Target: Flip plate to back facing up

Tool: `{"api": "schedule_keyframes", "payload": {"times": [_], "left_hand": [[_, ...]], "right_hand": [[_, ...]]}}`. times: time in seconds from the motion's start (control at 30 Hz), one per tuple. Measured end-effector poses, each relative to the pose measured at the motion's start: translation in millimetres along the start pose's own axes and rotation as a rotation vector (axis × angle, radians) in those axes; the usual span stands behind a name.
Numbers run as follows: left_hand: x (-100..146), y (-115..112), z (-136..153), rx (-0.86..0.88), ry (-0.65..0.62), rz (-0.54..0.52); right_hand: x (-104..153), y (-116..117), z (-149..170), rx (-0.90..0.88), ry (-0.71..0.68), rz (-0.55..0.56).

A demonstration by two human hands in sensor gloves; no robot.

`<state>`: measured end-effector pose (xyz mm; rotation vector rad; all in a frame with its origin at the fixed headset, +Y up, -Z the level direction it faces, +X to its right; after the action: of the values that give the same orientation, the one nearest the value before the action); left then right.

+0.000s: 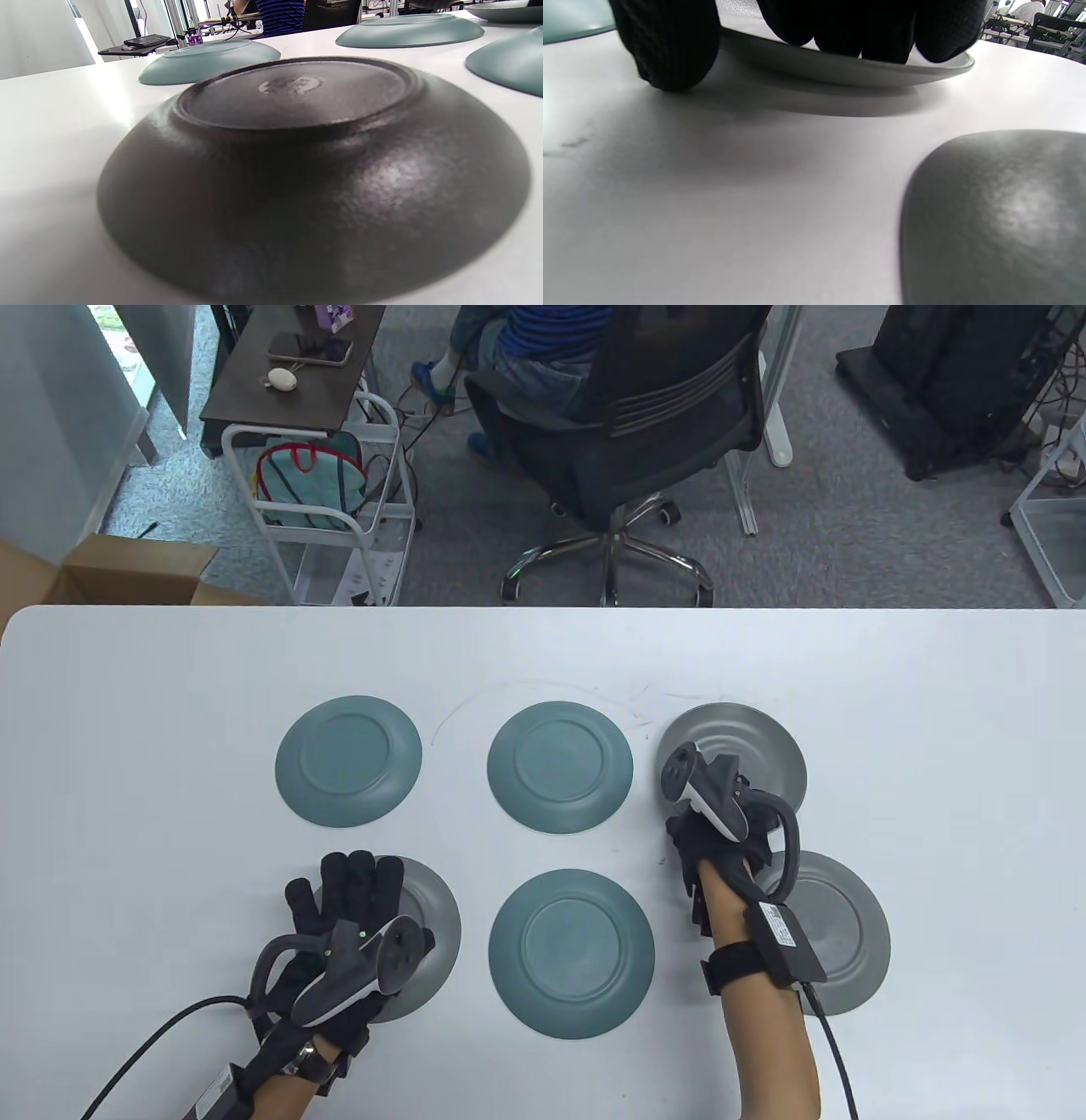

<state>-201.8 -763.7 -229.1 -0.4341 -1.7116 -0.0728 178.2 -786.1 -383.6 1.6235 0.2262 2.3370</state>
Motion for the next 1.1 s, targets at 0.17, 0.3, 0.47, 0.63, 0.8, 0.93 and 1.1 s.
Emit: {"api": "schedule_keyframes", "payload": {"times": [0.17, 0.3, 0.47, 0.63, 0.8, 0.93, 1.1], "left_hand": [[0, 0, 0, 0.000, 0.001, -0.004], [0, 0, 0, -0.001, 0.000, -0.003], [0, 0, 0, -0.001, 0.000, -0.005], [0, 0, 0, 0.000, -0.001, -0.007], [0, 0, -1, 0.000, -0.002, -0.009], [0, 0, -1, -0.001, -0.001, -0.010], [0, 0, -1, -0.002, -0.002, -0.011]], "right_hand": [[1, 0, -3, 0.025, -0.005, 0.013], [3, -1, -8, 0.054, -0.027, 0.034], [5, -2, -11, 0.066, -0.042, 0.053], [7, -6, -12, 0.052, -0.056, 0.058], [10, -17, -8, -0.012, -0.072, 0.078], [13, -27, -2, -0.070, -0.085, 0.106], [17, -41, 4, -0.150, -0.103, 0.146]]}}
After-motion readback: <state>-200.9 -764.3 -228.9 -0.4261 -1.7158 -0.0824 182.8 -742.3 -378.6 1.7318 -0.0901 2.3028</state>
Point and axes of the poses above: the tracker on the back of each hand, its own z axis roughly to the little-finger side, its own x axis roughly from the fingertips to the wrist, y = z × x, the point moved 5 cm from there along -x, roughly from the wrist to the fingertips, and after that the axes turned 9 degrees about -x, right-handed, at the moved point
